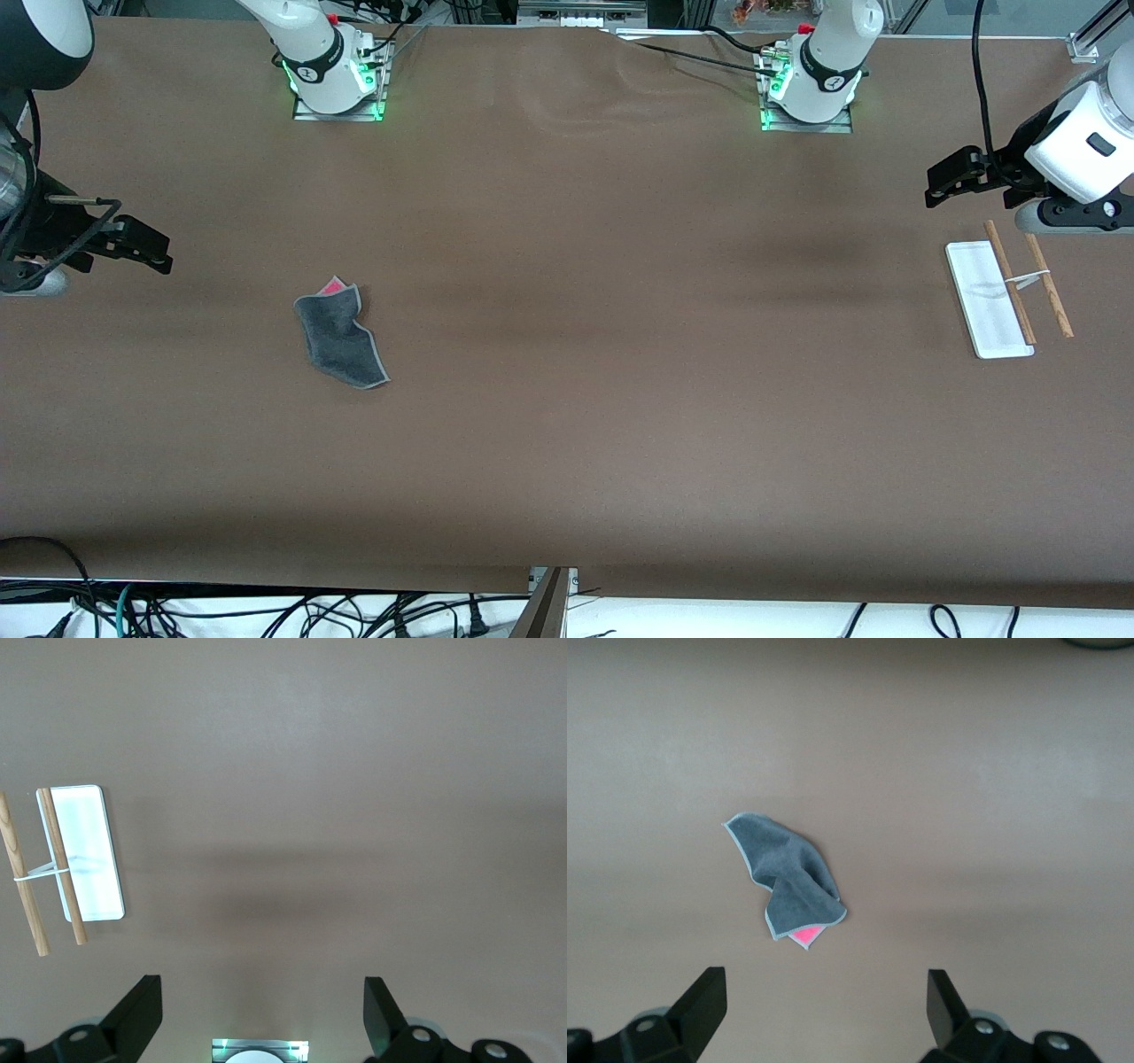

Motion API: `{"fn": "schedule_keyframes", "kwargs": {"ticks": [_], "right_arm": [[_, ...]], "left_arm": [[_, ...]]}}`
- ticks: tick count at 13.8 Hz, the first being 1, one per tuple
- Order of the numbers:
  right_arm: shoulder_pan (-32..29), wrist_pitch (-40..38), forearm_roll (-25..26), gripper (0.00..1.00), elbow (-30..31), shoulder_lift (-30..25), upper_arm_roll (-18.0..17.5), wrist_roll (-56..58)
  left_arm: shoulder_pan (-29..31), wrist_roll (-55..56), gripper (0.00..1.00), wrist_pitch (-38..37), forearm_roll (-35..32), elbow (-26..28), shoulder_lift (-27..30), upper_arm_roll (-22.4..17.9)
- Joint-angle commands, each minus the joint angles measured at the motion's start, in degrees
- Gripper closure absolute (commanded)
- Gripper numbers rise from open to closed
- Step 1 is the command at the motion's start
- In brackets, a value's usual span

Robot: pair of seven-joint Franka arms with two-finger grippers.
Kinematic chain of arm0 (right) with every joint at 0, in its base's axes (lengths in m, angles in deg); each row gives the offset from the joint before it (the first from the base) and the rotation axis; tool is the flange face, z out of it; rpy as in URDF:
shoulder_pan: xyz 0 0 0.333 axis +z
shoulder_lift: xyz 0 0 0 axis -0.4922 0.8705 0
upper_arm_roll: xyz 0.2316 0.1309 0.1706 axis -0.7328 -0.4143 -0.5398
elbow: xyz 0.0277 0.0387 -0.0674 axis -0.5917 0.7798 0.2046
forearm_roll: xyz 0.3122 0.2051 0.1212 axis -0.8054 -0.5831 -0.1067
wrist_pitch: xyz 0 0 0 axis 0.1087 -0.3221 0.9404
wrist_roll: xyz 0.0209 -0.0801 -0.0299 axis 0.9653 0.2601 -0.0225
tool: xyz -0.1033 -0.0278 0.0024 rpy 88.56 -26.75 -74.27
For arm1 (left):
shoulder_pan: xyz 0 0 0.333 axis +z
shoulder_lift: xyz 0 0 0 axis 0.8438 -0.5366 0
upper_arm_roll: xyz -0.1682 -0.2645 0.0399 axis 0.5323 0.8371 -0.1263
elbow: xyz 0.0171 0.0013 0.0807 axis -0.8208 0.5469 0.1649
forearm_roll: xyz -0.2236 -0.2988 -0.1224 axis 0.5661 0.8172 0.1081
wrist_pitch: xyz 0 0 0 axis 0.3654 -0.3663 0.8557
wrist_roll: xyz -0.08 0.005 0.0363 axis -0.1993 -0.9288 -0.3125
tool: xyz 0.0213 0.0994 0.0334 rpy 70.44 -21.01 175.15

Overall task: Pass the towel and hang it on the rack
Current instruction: 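Reach the right gripper down to the grey towel and grasp it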

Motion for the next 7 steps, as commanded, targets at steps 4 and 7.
{"fn": "schedule_keyframes", "kwargs": {"ticks": [4,7], "right_arm": [[3.5,11.8,0.2,0.0,0.2,11.5,-0.1,0.3],[6.3,19.2,0.3,0.0,0.2,17.7,0.0,0.3]], "left_arm": [[0.1,0.2,0.0,0.3,0.3,0.6,0.5,-0.1],[0.1,0.2,0.0,0.3,0.2,0.6,0.6,-0.2]]}}
